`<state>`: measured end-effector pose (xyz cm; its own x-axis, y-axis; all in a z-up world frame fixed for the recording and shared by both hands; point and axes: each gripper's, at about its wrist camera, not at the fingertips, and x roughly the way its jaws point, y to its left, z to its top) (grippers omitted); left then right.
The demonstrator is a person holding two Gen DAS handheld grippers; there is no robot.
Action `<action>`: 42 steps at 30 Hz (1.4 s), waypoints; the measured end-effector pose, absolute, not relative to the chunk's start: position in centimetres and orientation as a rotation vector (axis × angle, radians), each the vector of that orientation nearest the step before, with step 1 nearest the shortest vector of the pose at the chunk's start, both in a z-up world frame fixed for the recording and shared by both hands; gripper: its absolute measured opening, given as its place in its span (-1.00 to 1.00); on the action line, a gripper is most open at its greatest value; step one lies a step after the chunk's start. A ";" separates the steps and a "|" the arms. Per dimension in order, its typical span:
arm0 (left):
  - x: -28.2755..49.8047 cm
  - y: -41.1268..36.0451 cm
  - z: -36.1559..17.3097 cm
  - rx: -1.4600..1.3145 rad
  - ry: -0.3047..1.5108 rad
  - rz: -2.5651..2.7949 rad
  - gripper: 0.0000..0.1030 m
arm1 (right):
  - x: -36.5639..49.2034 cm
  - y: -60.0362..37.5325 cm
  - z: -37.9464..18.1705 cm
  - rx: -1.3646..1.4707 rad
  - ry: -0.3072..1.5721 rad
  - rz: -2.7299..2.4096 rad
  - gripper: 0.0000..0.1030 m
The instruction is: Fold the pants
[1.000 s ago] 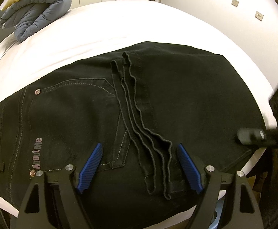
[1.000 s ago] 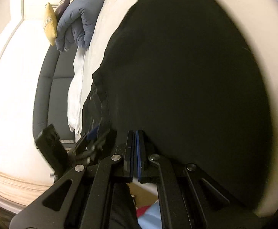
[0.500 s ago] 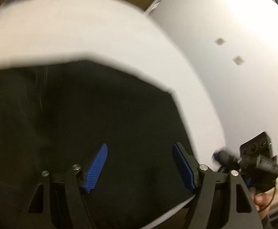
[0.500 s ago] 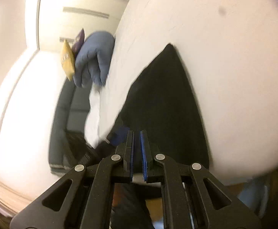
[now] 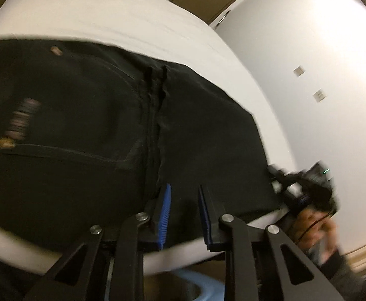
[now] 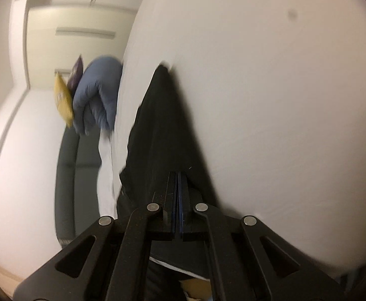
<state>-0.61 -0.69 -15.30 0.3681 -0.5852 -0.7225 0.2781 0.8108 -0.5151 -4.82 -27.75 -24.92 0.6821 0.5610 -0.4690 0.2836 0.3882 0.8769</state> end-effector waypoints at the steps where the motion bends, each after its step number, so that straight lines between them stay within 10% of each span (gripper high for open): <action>1: -1.0 -0.2 -14.7 -0.288 1.047 -0.525 0.15 | -5.0 -28.0 -24.3 1.178 0.852 0.184 -0.93; 4: -1.8 2.8 -12.2 -0.271 0.936 -0.466 0.53 | -3.6 -26.9 -21.1 1.087 0.860 0.249 -0.85; 21: -3.0 9.5 -12.4 -0.361 0.867 -0.249 0.55 | 19.8 12.8 -20.6 0.239 1.413 0.989 -0.74; 42: -1.7 18.1 -13.5 -0.621 0.829 -0.013 0.64 | 27.3 9.9 -20.8 0.230 1.262 0.807 -1.00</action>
